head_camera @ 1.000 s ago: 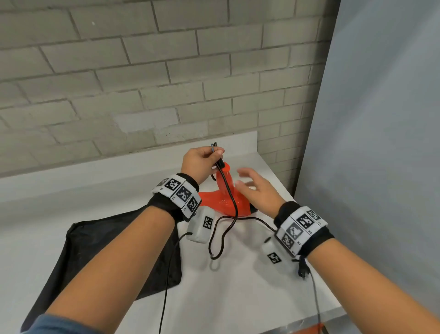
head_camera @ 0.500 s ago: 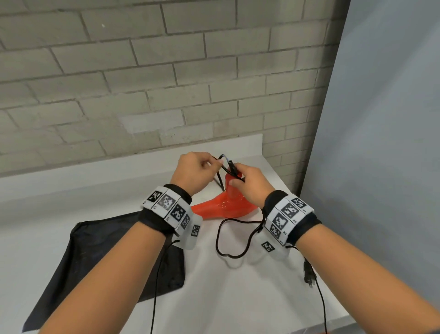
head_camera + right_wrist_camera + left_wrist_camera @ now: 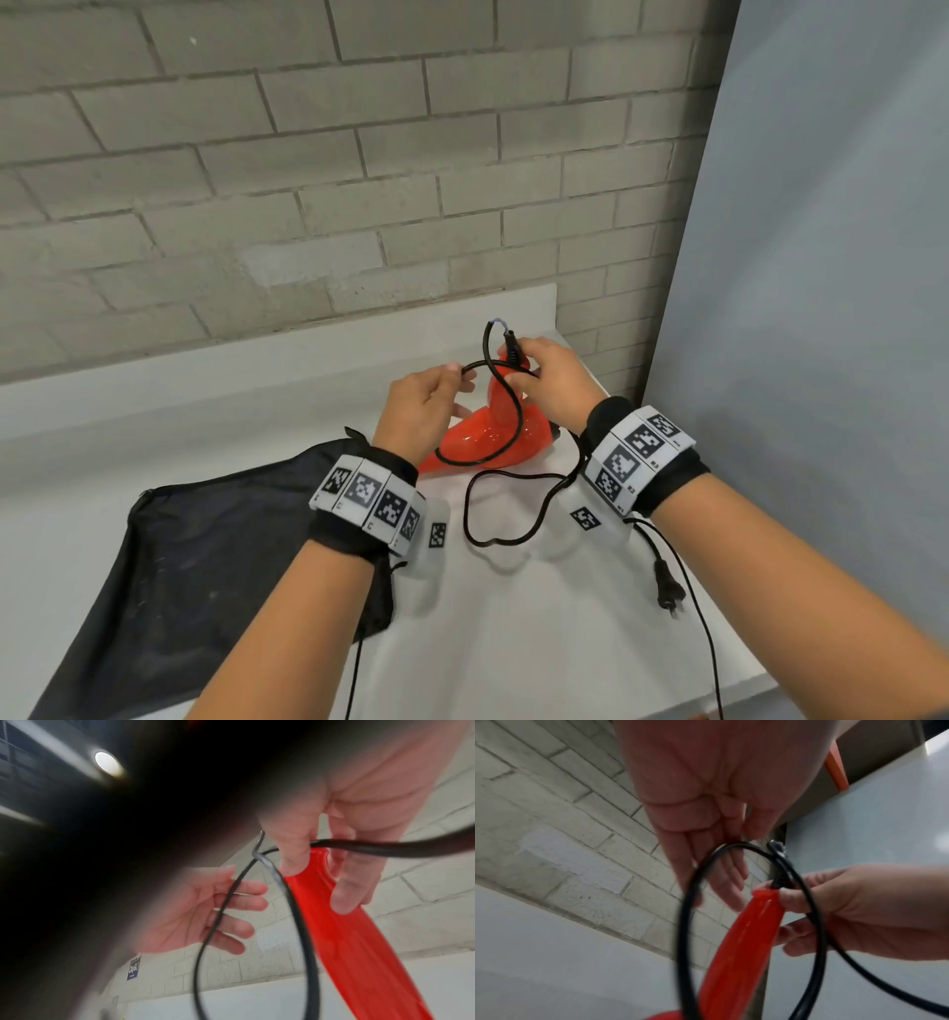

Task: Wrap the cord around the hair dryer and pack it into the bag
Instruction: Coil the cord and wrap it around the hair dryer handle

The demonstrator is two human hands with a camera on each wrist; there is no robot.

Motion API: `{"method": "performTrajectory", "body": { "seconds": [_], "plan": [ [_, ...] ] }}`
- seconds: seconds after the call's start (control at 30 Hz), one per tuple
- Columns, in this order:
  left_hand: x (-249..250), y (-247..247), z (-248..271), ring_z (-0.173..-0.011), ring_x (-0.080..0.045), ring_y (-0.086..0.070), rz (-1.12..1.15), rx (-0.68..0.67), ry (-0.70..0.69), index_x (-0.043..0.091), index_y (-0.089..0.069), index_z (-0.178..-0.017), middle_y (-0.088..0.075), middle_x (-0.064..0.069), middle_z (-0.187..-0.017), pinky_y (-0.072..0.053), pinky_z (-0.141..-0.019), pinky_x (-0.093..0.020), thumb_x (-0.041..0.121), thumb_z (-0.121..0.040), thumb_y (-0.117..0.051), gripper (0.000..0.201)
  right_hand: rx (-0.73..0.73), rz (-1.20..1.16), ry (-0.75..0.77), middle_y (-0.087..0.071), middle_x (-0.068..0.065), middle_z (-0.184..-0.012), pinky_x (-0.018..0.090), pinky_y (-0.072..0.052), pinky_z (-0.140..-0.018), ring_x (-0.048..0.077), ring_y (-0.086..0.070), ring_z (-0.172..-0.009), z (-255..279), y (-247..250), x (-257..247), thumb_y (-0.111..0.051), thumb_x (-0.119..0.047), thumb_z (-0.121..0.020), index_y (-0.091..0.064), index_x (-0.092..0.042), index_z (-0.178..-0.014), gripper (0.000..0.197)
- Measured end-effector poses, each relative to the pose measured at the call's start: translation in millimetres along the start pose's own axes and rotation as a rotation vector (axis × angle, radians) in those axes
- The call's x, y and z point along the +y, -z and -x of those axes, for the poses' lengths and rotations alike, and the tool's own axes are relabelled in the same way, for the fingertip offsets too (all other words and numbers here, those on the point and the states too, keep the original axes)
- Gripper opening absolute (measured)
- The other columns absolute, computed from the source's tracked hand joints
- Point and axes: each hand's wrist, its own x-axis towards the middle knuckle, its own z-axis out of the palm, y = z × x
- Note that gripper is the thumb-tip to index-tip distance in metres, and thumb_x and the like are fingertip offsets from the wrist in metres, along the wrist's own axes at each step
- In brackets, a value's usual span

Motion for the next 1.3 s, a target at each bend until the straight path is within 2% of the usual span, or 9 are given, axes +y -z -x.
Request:
{"method": "performTrajectory", "body": {
  "seconds": [0.13,0.3,0.4,0.63,0.77,0.83,0.97,1.13,1.3],
  "plan": [
    [2.3,-6.2,9.3,-0.051,-0.013,-0.066,0.259,-0.196,0.178,0.016,-0.060,-0.100,-0.066,0.001,-0.082,-0.054,-0.049,-0.023,0.017,-0.097,-0.036,0.024,-0.005,0.044,0.065,-0.054,0.010,-0.100,0.034,-0.044,-0.092,0.022,-0.053,-0.092,-5.8,-0.6,4.8,-0.059,-0.009,-0.085,-0.063,-0.010,-0.111,0.026],
    [-12.4,-2.5,-16.0,-0.093,-0.012,-0.059,0.024,-0.112,-0.054,0.033,-0.051,-0.115,-0.057,0.003,-0.114,-0.050,-0.079,-0.023,-0.003,-0.080,-0.057,0.051,-0.057,0.003,0.082,-0.053,0.003,-0.099,0.031,-0.044,-0.089,0.018,-0.053,-0.094,-9.0,2.2,6.6,-0.059,-0.004,-0.084,-0.063,-0.009,-0.113,0.030],
    [-19.8,-4.4,-32.7,-0.114,-0.014,-0.053,-0.067,-0.299,-0.081,0.027,-0.046,-0.130,-0.056,0.002,-0.127,-0.044,-0.098,-0.029,0.007,-0.076,-0.068,0.061,-0.057,-0.020,0.074,-0.058,0.002,-0.104,0.035,-0.048,-0.093,0.020,-0.057,-0.100,-12.9,2.0,8.2,-0.060,-0.007,-0.083,-0.062,-0.011,-0.115,0.032],
    [-18.5,-20.6,-46.0,-0.097,-0.020,-0.060,-0.021,-0.312,-0.046,0.014,-0.055,-0.118,-0.064,-0.010,-0.105,-0.046,-0.088,-0.027,0.008,-0.080,-0.066,0.040,-0.046,-0.079,0.032,-0.059,-0.001,-0.105,0.033,-0.051,-0.086,0.016,-0.061,-0.097,-16.6,1.6,8.4,-0.055,-0.005,-0.087,-0.056,-0.013,-0.117,0.031],
    [-21.0,-10.1,-49.3,-0.095,-0.019,-0.057,0.015,-0.244,0.022,0.031,-0.046,-0.111,-0.059,-0.007,-0.107,-0.049,-0.087,-0.039,0.011,-0.086,-0.058,0.035,-0.027,-0.066,-0.105,-0.058,0.007,-0.086,0.010,-0.045,-0.047,0.011,-0.055,-0.054,-11.4,14.0,29.2,-0.041,-0.005,-0.094,-0.060,-0.001,-0.106,0.023],
    [-19.4,-4.6,-48.5,-0.103,-0.021,-0.055,0.000,-0.254,0.025,0.031,-0.042,-0.117,-0.053,0.001,-0.111,-0.049,-0.089,-0.042,0.013,-0.088,-0.056,0.037,-0.018,0.035,-0.203,-0.058,0.012,-0.086,0.009,-0.040,-0.042,0.012,-0.049,-0.055,-9.1,16.8,48.7,-0.037,-0.007,-0.095,-0.059,0.000,-0.102,0.025],
    [-17.7,6.0,-50.1,-0.103,-0.024,-0.056,0.055,-0.233,0.053,0.025,-0.041,-0.120,-0.053,0.002,-0.113,-0.054,-0.073,-0.042,0.010,-0.090,-0.052,0.035,-0.127,0.207,-0.403,-0.060,0.016,-0.093,0.022,-0.040,-0.058,0.014,-0.050,-0.064,-3.4,8.4,84.7,-0.036,-0.008,-0.094,-0.055,-0.008,-0.092,0.018],
    [-16.4,19.1,-50.3,-0.096,-0.023,-0.058,0.043,-0.230,0.051,0.027,-0.040,-0.113,-0.055,0.003,-0.107,-0.054,-0.074,-0.043,0.013,-0.090,-0.051,0.029,-0.421,0.634,-0.505,-0.047,0.017,-0.137,0.029,-0.036,-0.102,0.029,-0.045,-0.125,7.4,-0.9,92.1,-0.041,-0.014,-0.094,-0.043,0.000,-0.130,0.039],
    [-20.1,16.9,-47.0,-0.092,-0.024,-0.056,-0.011,-0.258,0.045,0.025,-0.041,-0.110,-0.055,-0.001,-0.108,-0.052,-0.076,-0.049,0.012,-0.090,-0.052,0.026,0.016,0.249,-0.173,-0.054,0.008,-0.117,0.028,-0.038,-0.092,0.022,-0.053,-0.106,-4.6,0.7,42.4,-0.048,-0.015,-0.092,-0.052,-0.009,-0.123,0.032]
  ]
}}
